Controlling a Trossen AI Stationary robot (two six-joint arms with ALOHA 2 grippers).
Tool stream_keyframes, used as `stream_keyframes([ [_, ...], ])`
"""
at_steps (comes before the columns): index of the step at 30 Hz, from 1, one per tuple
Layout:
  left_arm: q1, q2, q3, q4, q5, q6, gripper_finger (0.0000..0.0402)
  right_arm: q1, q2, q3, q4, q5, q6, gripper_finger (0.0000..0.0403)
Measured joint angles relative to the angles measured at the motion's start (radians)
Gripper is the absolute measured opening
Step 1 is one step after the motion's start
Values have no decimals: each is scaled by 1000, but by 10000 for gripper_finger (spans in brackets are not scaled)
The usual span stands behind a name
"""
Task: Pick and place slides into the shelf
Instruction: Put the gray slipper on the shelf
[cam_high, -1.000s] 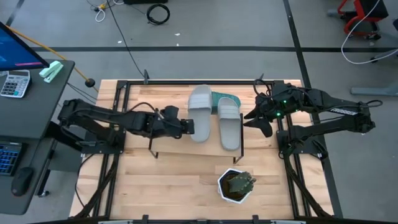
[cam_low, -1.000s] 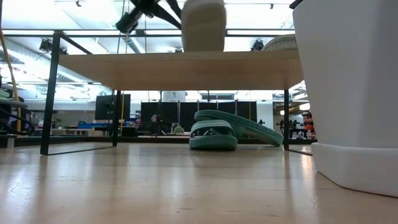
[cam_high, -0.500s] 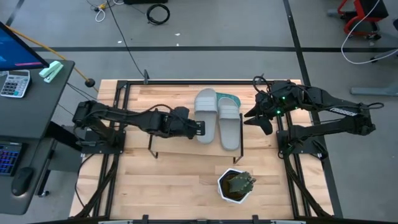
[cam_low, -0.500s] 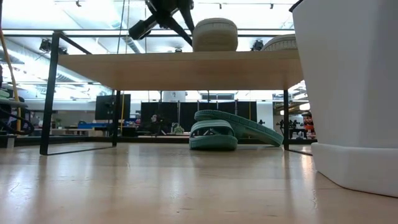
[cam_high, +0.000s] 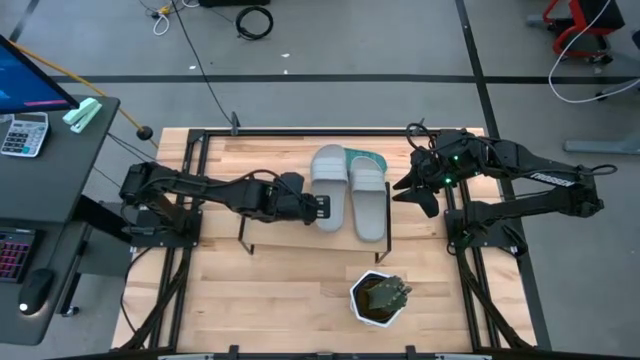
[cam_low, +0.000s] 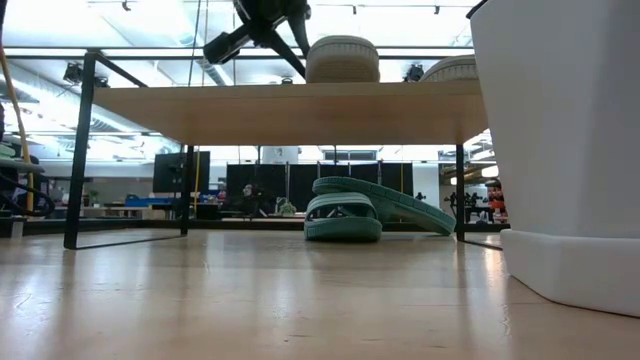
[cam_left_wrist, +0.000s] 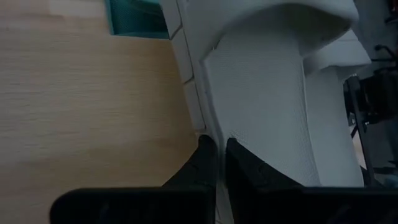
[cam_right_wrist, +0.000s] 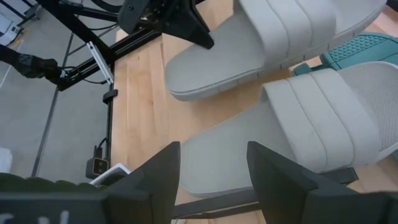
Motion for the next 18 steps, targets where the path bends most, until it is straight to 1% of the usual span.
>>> stream_keyframes([
  [6, 0, 19, -1, 8, -2, -1, 17, 0, 0, 0, 0, 0, 0, 193],
  [18, -2, 49, -3, 12, 27, -19, 16, 0, 0, 0, 0, 0, 2, 193],
])
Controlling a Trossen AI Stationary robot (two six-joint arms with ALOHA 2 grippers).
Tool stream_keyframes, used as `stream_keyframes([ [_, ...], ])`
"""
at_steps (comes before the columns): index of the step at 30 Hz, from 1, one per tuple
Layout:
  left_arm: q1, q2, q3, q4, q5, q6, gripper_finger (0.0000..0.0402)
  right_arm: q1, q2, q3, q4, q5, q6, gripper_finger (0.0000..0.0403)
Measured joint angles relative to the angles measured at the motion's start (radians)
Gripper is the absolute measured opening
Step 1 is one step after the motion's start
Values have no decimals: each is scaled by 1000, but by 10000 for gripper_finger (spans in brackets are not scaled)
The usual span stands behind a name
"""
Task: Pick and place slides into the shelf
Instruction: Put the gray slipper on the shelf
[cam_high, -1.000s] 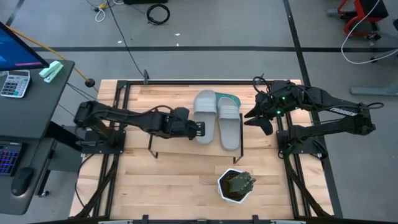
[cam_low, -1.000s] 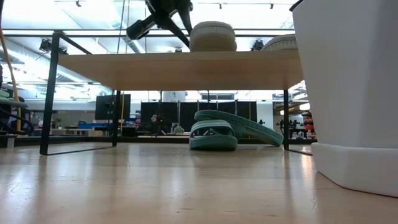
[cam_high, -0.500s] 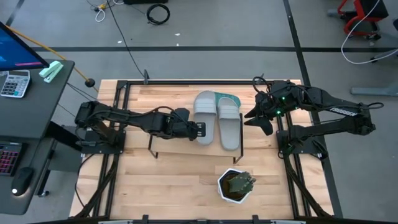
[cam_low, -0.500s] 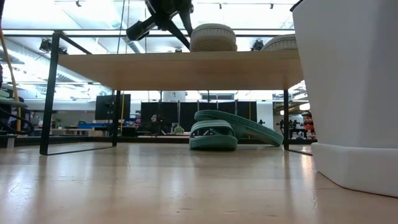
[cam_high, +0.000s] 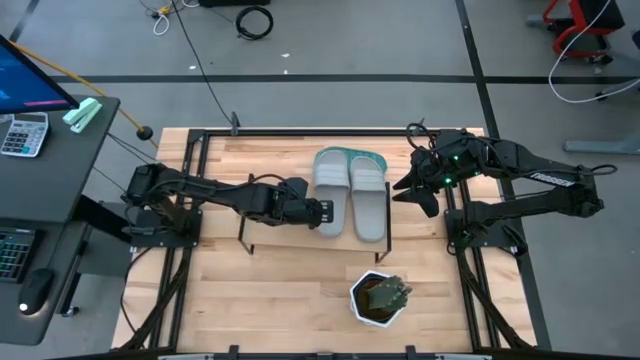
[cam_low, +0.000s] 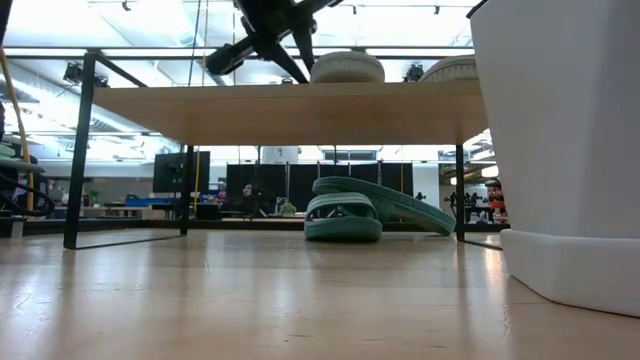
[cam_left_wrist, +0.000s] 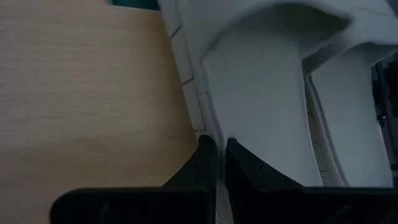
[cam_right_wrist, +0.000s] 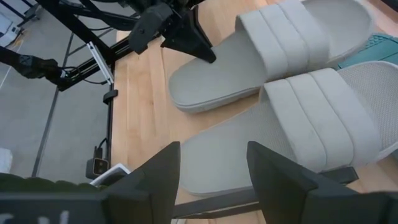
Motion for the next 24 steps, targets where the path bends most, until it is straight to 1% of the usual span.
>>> stream_keyframes([
  [24, 0, 5, 0, 16, 7, 4, 16, 0, 0, 0, 0, 0, 0, 193],
])
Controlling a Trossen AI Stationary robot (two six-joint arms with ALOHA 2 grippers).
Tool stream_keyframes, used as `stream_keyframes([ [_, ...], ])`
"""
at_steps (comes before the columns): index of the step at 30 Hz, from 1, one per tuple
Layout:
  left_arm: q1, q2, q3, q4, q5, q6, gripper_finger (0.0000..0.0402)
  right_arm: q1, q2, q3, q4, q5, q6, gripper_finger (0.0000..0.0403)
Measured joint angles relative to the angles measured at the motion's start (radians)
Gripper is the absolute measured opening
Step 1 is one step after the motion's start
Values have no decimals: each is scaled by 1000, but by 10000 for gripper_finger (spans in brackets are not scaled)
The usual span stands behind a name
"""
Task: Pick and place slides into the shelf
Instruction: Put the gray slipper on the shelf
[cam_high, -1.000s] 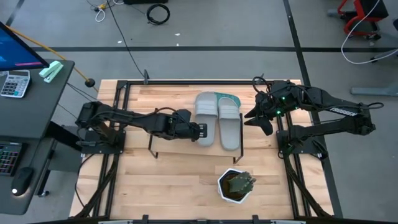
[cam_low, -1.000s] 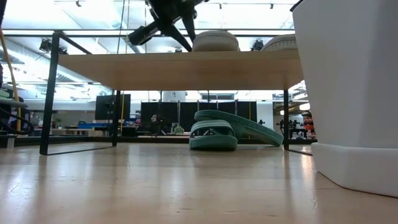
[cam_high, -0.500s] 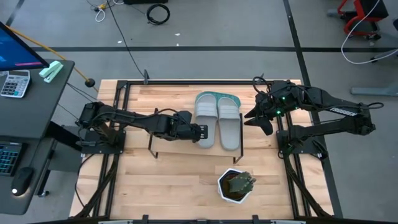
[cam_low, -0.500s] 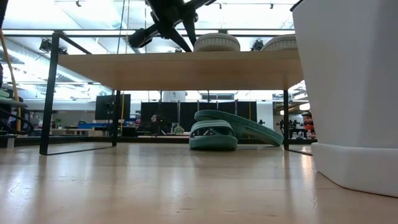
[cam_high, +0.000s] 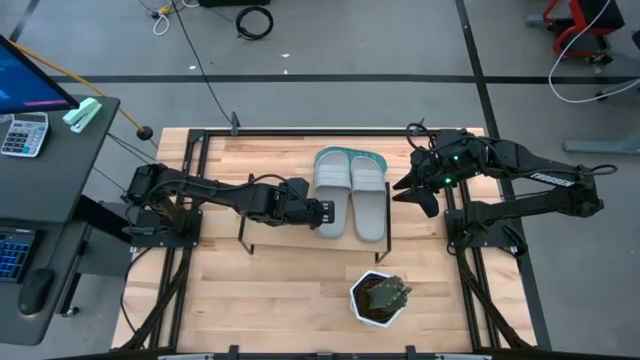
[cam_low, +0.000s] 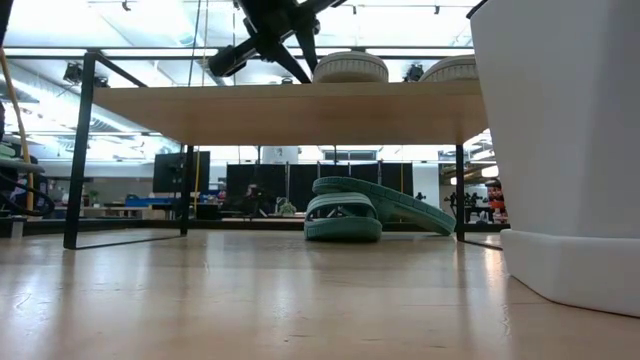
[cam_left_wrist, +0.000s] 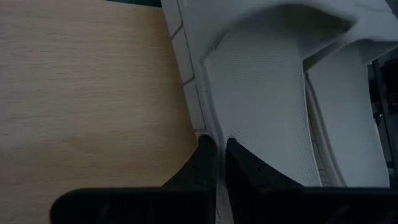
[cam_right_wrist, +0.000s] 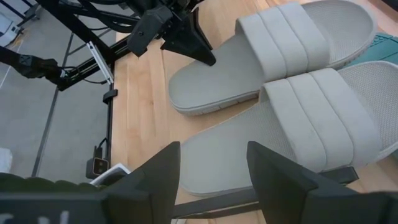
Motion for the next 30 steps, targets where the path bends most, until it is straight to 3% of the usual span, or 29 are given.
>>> stream_keyframes([
  [30, 0, 28, 2, 25, 26, 15, 17, 0, 0, 0, 1, 1, 0, 193],
])
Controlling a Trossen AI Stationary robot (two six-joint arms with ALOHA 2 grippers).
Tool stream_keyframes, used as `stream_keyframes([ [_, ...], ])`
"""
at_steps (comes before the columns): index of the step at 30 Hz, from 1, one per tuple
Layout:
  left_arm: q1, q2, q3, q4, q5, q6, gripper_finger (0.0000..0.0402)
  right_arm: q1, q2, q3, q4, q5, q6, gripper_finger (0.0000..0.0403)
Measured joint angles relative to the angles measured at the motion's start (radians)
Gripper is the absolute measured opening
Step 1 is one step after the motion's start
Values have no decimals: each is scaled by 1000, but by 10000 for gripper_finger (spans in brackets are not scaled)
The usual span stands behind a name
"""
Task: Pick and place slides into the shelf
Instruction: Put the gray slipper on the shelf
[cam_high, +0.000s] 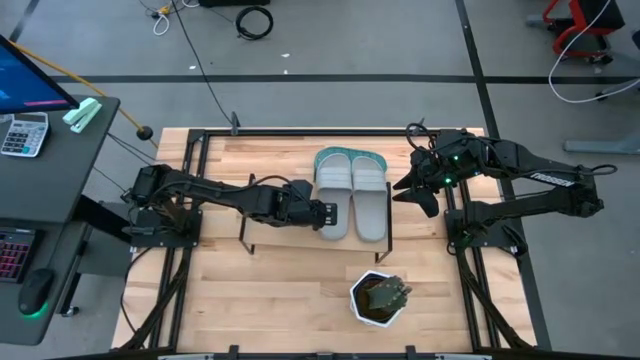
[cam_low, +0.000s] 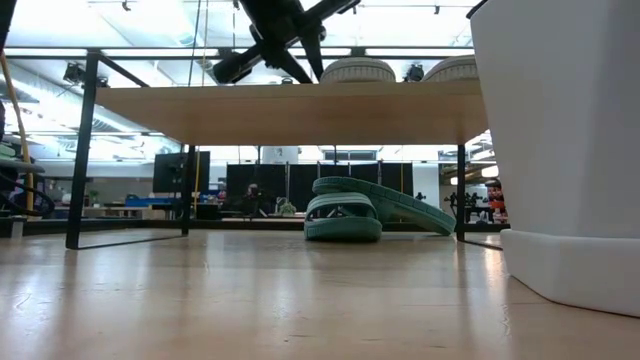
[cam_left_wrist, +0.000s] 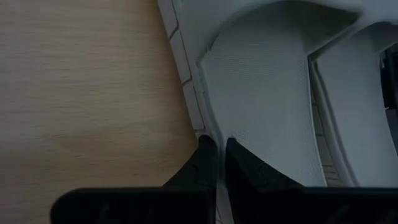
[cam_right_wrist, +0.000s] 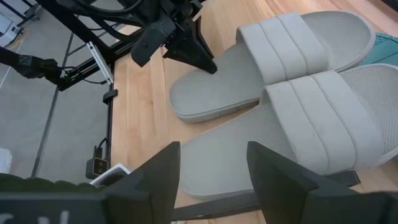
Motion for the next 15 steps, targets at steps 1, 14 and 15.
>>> stream_keyframes([
  [1, 0, 0, 0, 2, 0, 0, 21, 0, 0, 0, 0, 0, 0, 193],
  [14, -1, 0, 0, 25, -24, 30, 117, 0, 0, 0, 0, 0, 0, 193],
  [15, -1, 0, 0, 25, -25, 30, 123, 0, 0, 0, 0, -1, 0, 193],
])
